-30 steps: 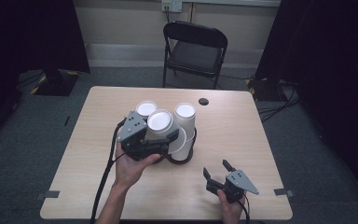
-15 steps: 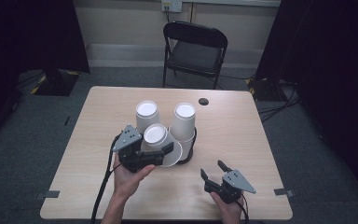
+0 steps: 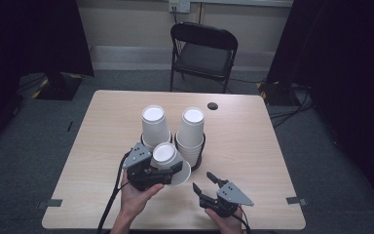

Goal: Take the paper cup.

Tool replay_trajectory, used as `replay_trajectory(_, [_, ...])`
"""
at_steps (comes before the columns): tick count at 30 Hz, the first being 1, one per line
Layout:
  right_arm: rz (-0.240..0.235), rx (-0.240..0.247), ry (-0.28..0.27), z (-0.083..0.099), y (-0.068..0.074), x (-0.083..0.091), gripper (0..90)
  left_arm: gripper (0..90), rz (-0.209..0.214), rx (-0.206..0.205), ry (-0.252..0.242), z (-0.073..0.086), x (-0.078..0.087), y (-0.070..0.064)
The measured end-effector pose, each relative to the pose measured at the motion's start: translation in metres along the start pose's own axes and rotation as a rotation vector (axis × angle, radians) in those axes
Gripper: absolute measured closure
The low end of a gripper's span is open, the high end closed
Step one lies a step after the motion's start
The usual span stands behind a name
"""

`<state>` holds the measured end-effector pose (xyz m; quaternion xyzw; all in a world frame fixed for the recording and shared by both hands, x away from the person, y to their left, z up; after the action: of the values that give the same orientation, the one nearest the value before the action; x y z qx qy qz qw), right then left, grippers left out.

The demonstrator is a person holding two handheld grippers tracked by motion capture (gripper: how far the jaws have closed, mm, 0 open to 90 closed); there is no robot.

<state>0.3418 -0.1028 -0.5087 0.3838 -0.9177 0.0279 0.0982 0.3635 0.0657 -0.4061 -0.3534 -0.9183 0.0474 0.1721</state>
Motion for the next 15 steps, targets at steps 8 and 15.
replay_trajectory(8, [-0.098, -0.004, -0.085, -0.008, 0.02, -0.007, 37.8, 20.6, 0.04, 0.072, 0.004, 0.008, 0.005, 0.001])
replay_trajectory(15, [-0.115, 0.006, -0.159, -0.014, 0.025, -0.008, 44.0, 20.5, 0.089, 0.189, 0.005, 0.024, 0.004, 0.006])
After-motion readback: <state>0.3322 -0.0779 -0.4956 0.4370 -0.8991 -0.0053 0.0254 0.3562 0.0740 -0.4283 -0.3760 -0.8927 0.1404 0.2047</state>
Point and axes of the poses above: each handheld gripper's, and its own axes: x roughly backward along the jaws, z roughly out of its underside, y roughly to its left, the point moved 7 cm from there along -x, roughly forward along the jaws, and after that the axes turned 6 degrees about -z, right-handed, at the moved point
